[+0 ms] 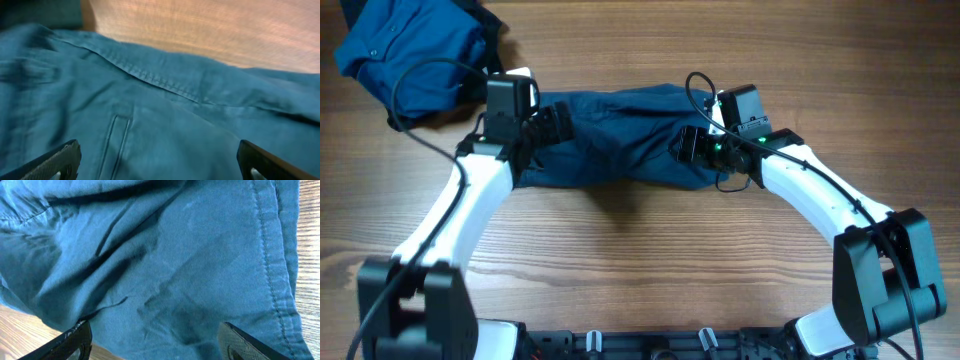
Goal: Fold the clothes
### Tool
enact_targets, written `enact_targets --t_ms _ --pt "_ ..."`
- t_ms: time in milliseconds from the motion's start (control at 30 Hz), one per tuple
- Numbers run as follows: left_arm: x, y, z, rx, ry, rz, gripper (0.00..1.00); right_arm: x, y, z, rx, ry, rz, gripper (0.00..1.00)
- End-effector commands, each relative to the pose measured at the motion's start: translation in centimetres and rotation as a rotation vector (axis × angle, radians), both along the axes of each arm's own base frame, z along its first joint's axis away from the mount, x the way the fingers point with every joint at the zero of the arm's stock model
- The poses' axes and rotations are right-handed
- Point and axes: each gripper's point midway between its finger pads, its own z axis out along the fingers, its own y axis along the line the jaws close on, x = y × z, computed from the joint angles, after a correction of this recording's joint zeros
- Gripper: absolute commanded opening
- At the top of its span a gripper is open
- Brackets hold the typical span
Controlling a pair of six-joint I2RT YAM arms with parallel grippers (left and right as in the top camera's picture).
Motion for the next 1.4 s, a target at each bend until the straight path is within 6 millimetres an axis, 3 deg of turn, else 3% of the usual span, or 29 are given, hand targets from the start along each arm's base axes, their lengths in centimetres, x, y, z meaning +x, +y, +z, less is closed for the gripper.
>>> enact_targets --t_ms 0,133,167,267,433,767,1033,1200,1367 --pt "0.5 -1.0 -3.6 -0.041 0.066 -0.018 1.00 0.7 0.7 0.4 0.039 -0.012 -0.005 0.77" --pt "0.6 -1.0 -6.4 -0.037 0.115 -0.018 1.00 1.2 1.0 0.2 0.051 -0.019 -0.019 0.69" --pt "0.6 -0.9 -6.9 -0.029 0.123 -0.016 1.00 1.3 1.0 -0.1 0.050 -0.018 -0.018 0.64" --pt "0.5 -0.1 -8.3 0.010 0.150 0.009 1.00 1.4 1.1 -1.5 0.043 0.001 -0.017 0.36" --pt "0.2 1.0 -8.9 0.066 0.169 0.044 1.00 1.4 0.8 -4.3 0.009 0.044 -0.026 0.17" --pt "-1.1 4.7 -9.1 0.231 0.215 0.149 1.00 0.1 -0.7 -9.9 -0.092 0.162 -0.057 0.08" --pt "-3.9 7.3 -10.0 0.229 0.330 0.250 0.91 -2.1 -6.3 -12.0 -0.335 0.278 -0.251 0.04" --pt "-4.9 5.1 -10.6 0.178 0.381 0.190 0.80 -3.6 -8.8 -12.3 -0.412 0.352 -0.334 0.04" --pt "-5.4 0.7 -10.9 0.119 0.400 0.070 0.79 -4.8 -10.4 -12.3 -0.428 0.425 -0.404 0.04"
